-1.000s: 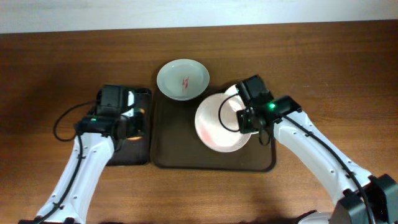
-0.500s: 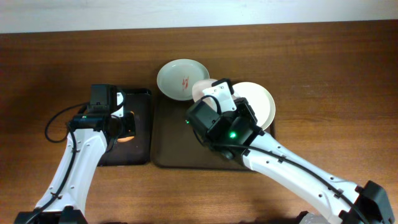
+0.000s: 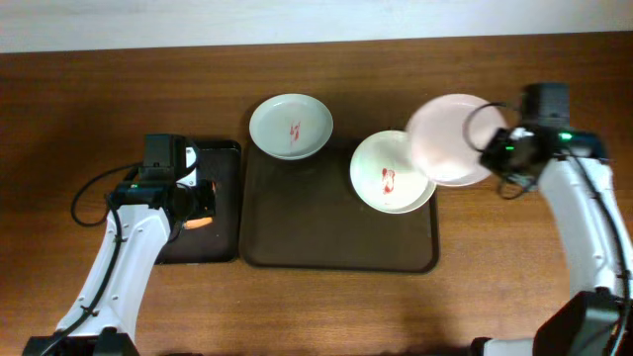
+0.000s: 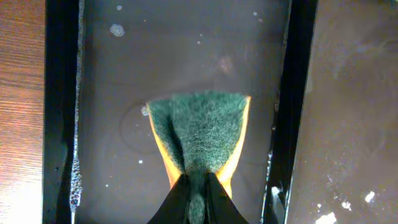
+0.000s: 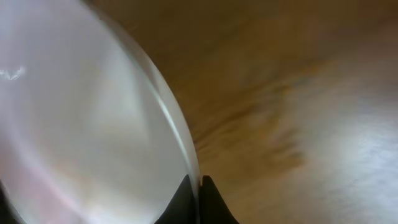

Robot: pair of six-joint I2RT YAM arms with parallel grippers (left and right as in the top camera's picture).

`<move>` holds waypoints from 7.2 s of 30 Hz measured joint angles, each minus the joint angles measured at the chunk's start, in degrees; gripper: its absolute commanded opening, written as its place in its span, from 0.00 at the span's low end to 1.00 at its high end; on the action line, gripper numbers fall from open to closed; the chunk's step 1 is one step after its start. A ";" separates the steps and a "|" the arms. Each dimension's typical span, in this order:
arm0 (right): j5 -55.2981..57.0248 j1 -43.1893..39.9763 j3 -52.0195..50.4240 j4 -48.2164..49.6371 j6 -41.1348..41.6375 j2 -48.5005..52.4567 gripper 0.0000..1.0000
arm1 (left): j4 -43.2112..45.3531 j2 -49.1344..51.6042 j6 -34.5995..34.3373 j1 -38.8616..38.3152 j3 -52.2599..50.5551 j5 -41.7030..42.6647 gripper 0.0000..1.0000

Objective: Clean dirty plates on tray and stack at the side
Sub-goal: 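Lift the cleaned plate with the right gripper and place it at the right side, then grasp the left plate rim with the right gripper and pull it to tray center, then scrub the held plate with the sponge in the left gripper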

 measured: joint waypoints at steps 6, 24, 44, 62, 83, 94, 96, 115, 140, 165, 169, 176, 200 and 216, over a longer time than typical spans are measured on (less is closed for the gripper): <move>-2.03 -12.24 -0.09 0.22 -1.57 6.36 0.10 | 0.00 0.00 0.00 0.00 0.00 0.00 0.04; -24.98 20.13 9.62 4.81 -19.89 9.92 0.63 | -2.03 6.10 -0.09 0.00 -3.63 1.99 0.29; -20.35 31.43 26.82 -1.44 -13.09 20.44 0.69 | 0.70 12.39 -1.14 0.00 -2.45 2.62 0.00; -19.54 35.52 37.53 3.65 4.35 42.40 0.57 | 1.36 12.39 -1.14 0.00 -2.43 3.04 0.00; -11.39 38.07 37.46 -8.70 15.02 44.33 0.04 | 1.25 12.39 -1.14 0.00 -2.43 3.04 0.00; -10.40 38.10 37.42 -29.62 0.33 44.30 0.04 | 1.36 11.65 -1.14 0.00 -2.40 4.24 0.00; -10.38 38.10 37.42 -30.32 -1.53 44.30 0.04 | 1.44 9.75 -1.14 0.00 -2.36 5.66 0.00; -9.55 38.25 37.42 -30.18 -6.60 44.30 0.04 | 9.75 -11.93 -2.69 0.00 -1.77 9.46 0.00; -9.84 42.49 37.42 -29.40 -9.94 44.30 0.05 | 6.93 -6.51 -11.41 -0.22 -3.43 10.93 0.00; -12.11 35.15 45.13 -17.40 -33.33 44.33 0.36 | 24.13 5.29 -26.91 -15.80 -3.85 21.49 0.00; -12.85 35.15 45.13 -17.31 -33.31 45.90 0.36 | 24.96 7.56 -30.64 -16.41 -3.85 21.46 0.00; -13.64 35.15 45.13 -17.38 -32.15 48.83 0.27 | 24.94 8.13 -32.30 -16.41 -3.85 21.49 0.00; -22.51 37.31 45.09 -23.32 -20.48 49.05 0.15 | 23.63 12.70 -50.82 -22.84 -3.85 18.80 0.00; -20.33 37.40 45.09 -19.32 -24.13 49.05 0.29 | 23.82 16.26 -54.71 -23.28 -3.82 12.24 0.02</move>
